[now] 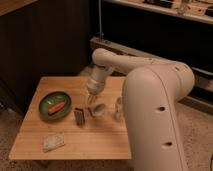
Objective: Knock the eraser over
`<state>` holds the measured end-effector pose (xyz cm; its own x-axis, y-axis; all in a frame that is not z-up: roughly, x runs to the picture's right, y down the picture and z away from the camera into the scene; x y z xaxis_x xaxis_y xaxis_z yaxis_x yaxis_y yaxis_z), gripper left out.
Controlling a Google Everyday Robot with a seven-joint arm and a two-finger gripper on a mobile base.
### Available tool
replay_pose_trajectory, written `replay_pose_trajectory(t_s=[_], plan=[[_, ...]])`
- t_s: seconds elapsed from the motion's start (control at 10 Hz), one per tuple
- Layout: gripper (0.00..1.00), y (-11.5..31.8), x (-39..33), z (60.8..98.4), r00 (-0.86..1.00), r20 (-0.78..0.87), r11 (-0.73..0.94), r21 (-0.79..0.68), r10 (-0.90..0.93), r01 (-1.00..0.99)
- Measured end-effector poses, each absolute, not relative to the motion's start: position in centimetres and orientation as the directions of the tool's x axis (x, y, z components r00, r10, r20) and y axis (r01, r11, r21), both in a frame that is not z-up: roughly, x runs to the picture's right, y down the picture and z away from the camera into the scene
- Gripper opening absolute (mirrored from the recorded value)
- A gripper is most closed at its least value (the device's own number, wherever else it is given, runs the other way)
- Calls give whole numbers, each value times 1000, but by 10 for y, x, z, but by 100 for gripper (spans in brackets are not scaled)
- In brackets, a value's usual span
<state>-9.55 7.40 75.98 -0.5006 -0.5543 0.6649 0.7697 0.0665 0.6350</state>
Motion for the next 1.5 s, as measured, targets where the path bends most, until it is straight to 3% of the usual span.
replay_pose_trajectory(t_s=[0.2, 0.3, 0.5, 0.7, 1.5], plan=[[34, 79, -110, 754, -516, 592, 38, 679, -619, 733], [29, 80, -111, 756, -511, 565, 37, 693, -648, 720], [9, 75, -112, 772, -496, 524, 51, 721, -692, 691], [0, 68, -116, 782, -496, 504, 53, 738, -707, 673], [0, 66, -124, 816, -488, 430, -34, 723, -760, 690]])
